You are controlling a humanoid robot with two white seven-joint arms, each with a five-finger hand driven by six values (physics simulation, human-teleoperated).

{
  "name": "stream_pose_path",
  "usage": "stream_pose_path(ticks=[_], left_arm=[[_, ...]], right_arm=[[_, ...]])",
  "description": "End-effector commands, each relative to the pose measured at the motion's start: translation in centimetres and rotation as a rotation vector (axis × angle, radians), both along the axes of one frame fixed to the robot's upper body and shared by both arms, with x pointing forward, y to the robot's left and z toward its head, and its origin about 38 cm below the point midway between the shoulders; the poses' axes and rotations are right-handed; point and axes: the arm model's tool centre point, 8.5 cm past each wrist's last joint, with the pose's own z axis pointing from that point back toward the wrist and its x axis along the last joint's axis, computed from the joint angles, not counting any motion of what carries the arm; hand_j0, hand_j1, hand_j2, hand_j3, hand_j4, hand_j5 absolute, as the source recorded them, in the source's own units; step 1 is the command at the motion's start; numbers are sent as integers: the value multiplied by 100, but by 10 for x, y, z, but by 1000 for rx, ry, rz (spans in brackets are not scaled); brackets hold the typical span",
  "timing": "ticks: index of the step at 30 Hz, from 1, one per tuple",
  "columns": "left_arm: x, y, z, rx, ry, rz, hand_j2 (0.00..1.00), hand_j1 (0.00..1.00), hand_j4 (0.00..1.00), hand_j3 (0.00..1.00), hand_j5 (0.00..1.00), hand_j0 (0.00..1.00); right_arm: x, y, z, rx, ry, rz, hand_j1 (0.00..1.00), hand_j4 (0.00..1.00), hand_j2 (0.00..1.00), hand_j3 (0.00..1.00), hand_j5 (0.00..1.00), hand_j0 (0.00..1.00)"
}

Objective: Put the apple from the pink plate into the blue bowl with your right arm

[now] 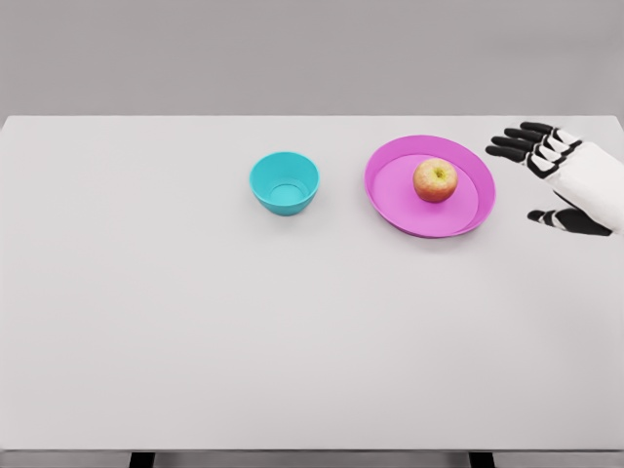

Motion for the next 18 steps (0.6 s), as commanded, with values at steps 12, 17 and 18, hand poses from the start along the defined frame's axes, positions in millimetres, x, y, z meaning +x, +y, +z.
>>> stream_pose_path(ticks=[12, 17, 18], left_arm=[[0, 0, 0, 0, 0, 0, 100, 100, 100, 100, 100, 100], [0, 0, 0, 0, 0, 0, 100, 100, 100, 100, 100, 100], [0, 0, 0, 0, 0, 0, 100, 100, 100, 100, 100, 100]], right_arm=[[74, -19, -2, -449, 390, -83, 100, 100, 100, 100, 100, 100], [108, 17, -23, -488, 450, -24, 100, 100, 100, 100, 100, 100], [113, 27, -20, -490, 440, -8, 100, 100, 100, 100, 100, 100]])
